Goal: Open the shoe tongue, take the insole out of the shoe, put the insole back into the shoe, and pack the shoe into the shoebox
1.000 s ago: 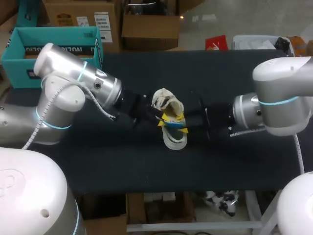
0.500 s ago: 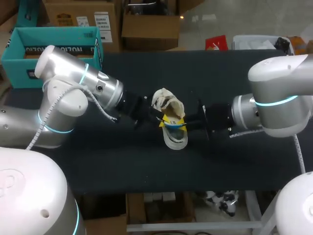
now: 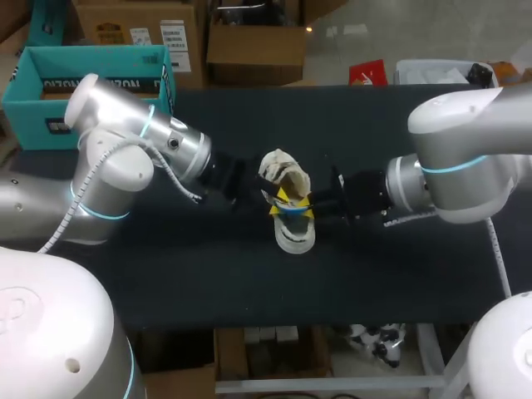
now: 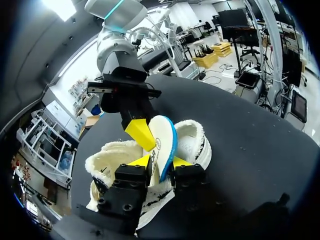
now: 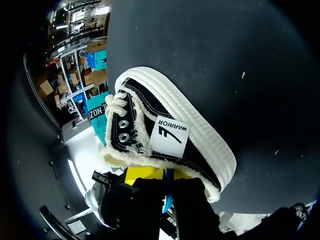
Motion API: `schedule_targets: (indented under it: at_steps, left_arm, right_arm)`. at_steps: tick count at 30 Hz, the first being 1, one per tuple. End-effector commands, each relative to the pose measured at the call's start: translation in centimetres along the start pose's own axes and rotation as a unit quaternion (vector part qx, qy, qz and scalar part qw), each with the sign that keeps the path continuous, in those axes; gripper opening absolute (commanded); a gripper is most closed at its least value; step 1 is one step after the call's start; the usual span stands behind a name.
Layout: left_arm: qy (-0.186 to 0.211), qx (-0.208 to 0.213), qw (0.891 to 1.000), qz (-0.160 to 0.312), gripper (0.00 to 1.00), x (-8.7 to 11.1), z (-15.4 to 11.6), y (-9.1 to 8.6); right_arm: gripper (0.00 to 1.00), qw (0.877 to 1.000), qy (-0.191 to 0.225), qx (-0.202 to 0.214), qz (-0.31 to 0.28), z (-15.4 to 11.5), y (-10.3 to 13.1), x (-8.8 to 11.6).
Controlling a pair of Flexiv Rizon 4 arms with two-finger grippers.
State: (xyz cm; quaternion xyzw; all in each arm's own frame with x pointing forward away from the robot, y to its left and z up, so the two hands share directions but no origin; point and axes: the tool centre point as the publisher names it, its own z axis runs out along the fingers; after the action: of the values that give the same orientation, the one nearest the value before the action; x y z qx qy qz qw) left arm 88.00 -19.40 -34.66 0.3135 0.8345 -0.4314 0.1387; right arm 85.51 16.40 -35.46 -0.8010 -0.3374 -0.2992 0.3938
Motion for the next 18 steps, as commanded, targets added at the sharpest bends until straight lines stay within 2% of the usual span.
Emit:
schedule_targets:
  at_steps: [1, 4, 5, 7, 8, 9, 14, 15, 16, 17, 18]
  left_arm:
    - [-0.004, 0.015, 1.000, 0.007, 0.56, 0.1, -0.8, -0.5]
    - [-0.005, 0.031, 0.999, 0.014, 0.47, 0.5, -1.4, -1.2]
    - [-0.005, 0.032, 0.999, 0.015, 0.42, 0.6, -1.5, -1.3]
    - [-0.003, 0.031, 0.999, 0.019, 0.20, 0.6, -1.3, -1.6]
    - [-0.001, 0.029, 0.999, 0.021, 0.05, 0.7, -1.1, -1.6]
    - [0.001, 0.024, 0.999, 0.022, 0.00, 0.7, -0.9, -1.6]
    - [0.006, 0.019, 1.000, 0.021, 0.00, 0.6, -0.1, -1.4]
    - [0.007, 0.019, 1.000, 0.021, 0.00, 0.6, 0.0, -1.4]
    - [0.007, 0.019, 1.000, 0.021, 0.00, 0.6, 0.1, -1.5]
    - [0.008, 0.018, 1.000, 0.021, 0.00, 0.7, 0.2, -1.5]
    - [0.008, 0.018, 1.000, 0.021, 0.00, 0.6, 0.3, -1.5]
  right_arm:
    - [0.00, 1.000, 0.001, -0.001, 0.002, 0.2, 0.2, -0.2]
    - [0.00, 1.000, 0.003, -0.005, 0.003, -0.2, 0.1, -0.2]
    - [0.00, 1.000, 0.003, -0.005, 0.003, -0.2, 0.1, -0.3]
    - [0.00, 1.000, 0.004, -0.005, 0.004, -0.2, 0.1, -0.3]
    - [0.00, 1.000, 0.004, -0.005, 0.004, -0.2, 0.1, -0.3]
    - [0.00, 1.000, 0.004, -0.005, 0.004, -0.2, 0.1, -0.3]
    - [0.00, 1.000, 0.008, -0.001, 0.005, -0.4, -0.1, -0.4]
    - [0.04, 1.000, 0.009, -0.001, 0.005, -0.5, -0.2, -0.4]
    - [0.40, 1.000, 0.009, -0.001, 0.005, -0.6, -0.5, -0.4]
    - [0.65, 1.000, 0.010, -0.002, 0.005, -0.8, -0.8, -0.4]
    - [0.80, 1.000, 0.011, -0.004, 0.005, -0.9, -1.2, -0.3]
